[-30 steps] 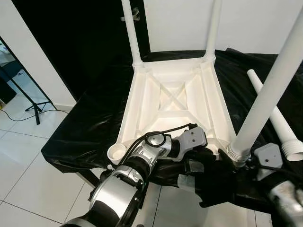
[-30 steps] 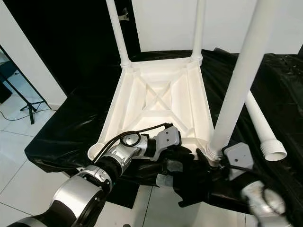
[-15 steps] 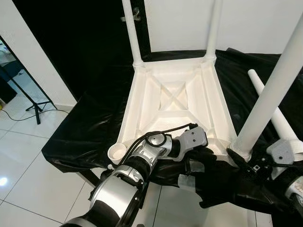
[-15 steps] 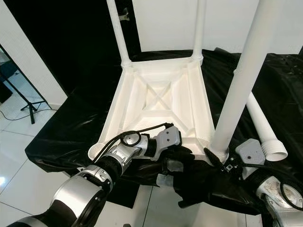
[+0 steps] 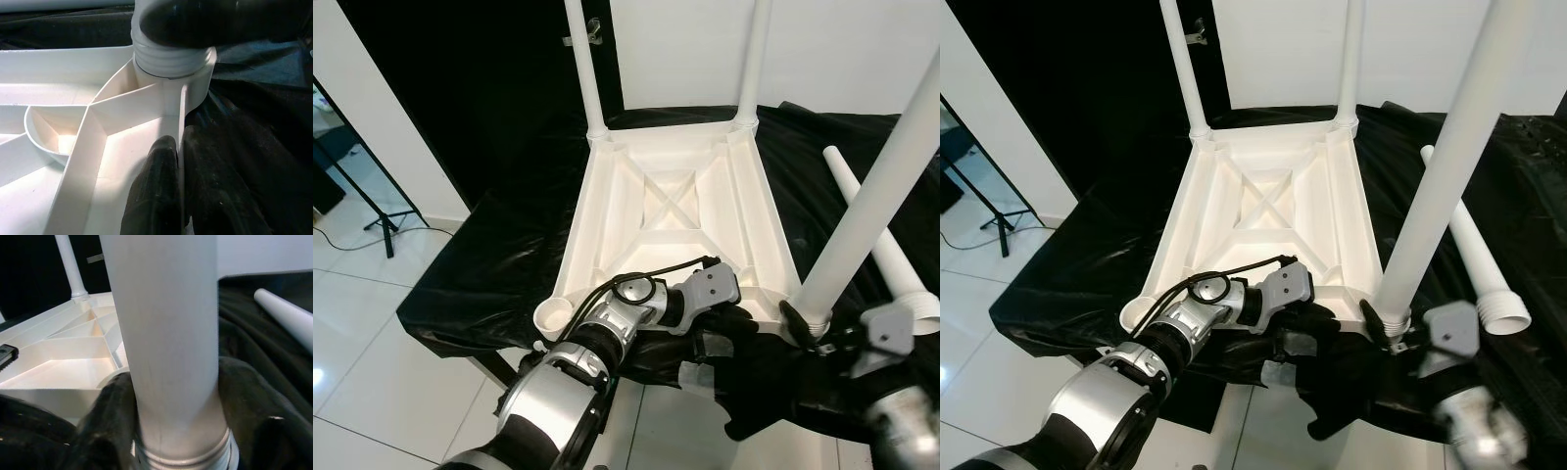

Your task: Building children table

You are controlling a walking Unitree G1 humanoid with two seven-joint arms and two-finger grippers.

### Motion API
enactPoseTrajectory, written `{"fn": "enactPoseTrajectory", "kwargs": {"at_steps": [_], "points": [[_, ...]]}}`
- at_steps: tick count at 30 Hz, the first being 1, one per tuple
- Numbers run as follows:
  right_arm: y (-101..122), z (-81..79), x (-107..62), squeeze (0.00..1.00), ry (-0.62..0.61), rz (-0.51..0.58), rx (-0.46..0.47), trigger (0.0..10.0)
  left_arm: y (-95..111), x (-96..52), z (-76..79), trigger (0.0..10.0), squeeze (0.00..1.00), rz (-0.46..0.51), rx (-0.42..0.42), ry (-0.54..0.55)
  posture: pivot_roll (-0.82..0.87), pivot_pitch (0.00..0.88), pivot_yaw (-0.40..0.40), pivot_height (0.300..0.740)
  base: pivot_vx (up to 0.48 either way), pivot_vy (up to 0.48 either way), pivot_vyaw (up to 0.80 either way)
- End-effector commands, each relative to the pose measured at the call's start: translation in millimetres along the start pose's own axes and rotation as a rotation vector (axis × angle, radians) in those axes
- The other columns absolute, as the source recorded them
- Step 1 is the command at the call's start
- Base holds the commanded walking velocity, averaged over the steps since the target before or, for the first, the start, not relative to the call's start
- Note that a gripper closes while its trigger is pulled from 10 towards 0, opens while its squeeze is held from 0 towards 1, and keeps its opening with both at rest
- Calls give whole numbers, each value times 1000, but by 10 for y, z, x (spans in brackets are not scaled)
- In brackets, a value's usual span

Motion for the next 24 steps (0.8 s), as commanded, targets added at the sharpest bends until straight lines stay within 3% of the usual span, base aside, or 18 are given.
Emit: {"fn": "enactPoseTrajectory", "kwargs": {"at_steps": [1, 6, 9, 10, 12, 13, 14, 18, 22, 23, 24], "points": [[-153, -24, -33, 0, -30, -67, -5, 0, -390, 27, 71, 10000, 0, -117, -119, 113, -18, 0, 106, 740, 0, 0, 0], [-48, 138, -69, 0, -230, -9, -68, 0, -398, 23, 72, 10000, 0, -118, -121, 115, -18, 0, 105, 740, 0, 0, 0], [-60, 159, -59, 0, -264, -21, -68, 0, -401, 22, 72, 10000, 0, -120, -121, 115, -20, 0, 106, 740, 0, 0, 0], [-67, 122, -43, 0, -238, -26, -71, 5490, -400, 26, 74, 10000, 0, -120, -120, 114, -23, 0, 105, 740, 0, 0, 0], [-69, 89, -34, 0, -226, -28, -77, 5490, -398, 28, 75, 10000, 0, -120, -119, 114, -23, 0, 105, 740, 0, 0, 0], [-65, 62, -17, 0, -193, -25, -81, 10000, -388, 32, 69, 10000, 0, -119, -119, 115, -24, 0, 104, 740, 0, 0, 0], [-54, 50, 1, 1000, -159, -18, -79, 10000, -379, 35, 63, 10000, 0, -117, -118, 117, -24, 0, 104, 740, 0, 0, 0], [-44, 58, 51, 1000, -75, -17, -88, 10000, -368, 40, 57, 10000, 0, -115, -117, 119, -26, 0, 103, 740, 0, 0, 0], [-22, 166, 116, 1000, -37, -17, -154, 10000, -367, 37, 52, 10000, 0, -115, -117, 121, -26, 0, 102, 740, 0, 0, 0], [72, 196, 185, 0, 90, 7, -180, 10000, -371, 23, 41, 10000, 0, -117, -117, 125, -25, 0, 100, 740, 0, 0, 0], [103, 181, 200, 0, 146, 14, -176, 10000, -373, 19, 37, 10000, 0, -117, -117, 127, -25, 0, 100, 740, 0, 0, 0]]}}
Point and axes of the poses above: a point about 5 cm out from each wrist's last joint towards the gripper, its own x axis pointing out of the wrist towards the gripper, its own y axis along the axis of the wrist's last joint, z = x × y, the point moved 4 cm from there along x, pointing out of the wrist towards the gripper, and after that the axes turned 1 degree about -x, right-handed, at the moved point
